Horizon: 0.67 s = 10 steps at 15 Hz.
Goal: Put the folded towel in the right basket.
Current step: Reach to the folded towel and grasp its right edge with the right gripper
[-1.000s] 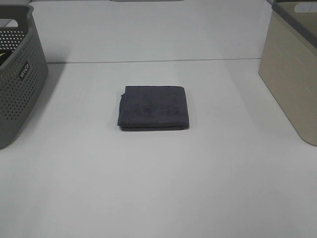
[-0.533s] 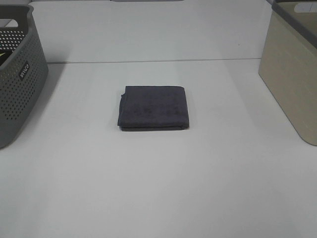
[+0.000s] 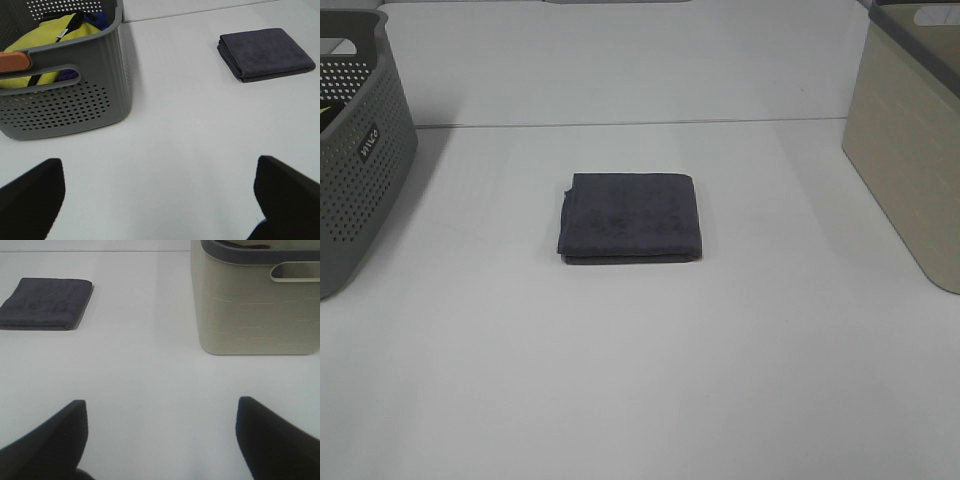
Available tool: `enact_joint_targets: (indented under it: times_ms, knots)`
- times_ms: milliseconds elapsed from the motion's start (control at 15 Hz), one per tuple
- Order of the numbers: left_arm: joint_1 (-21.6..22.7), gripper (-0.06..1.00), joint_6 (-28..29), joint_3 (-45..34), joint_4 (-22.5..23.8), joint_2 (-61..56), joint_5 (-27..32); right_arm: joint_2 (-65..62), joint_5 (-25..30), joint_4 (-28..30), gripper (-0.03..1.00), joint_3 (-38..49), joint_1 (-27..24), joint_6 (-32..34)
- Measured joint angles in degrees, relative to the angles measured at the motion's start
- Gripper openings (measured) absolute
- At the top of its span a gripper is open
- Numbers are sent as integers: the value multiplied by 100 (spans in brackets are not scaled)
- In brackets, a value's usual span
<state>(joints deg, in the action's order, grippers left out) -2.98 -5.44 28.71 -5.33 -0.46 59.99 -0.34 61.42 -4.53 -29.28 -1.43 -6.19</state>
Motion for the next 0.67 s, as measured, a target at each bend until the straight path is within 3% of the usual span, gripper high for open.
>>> enact_joint_targets:
  times_ms: [667]
  knots:
    - [0, 98, 0, 0, 0, 0, 0, 0, 0, 0, 77, 0, 0, 0]
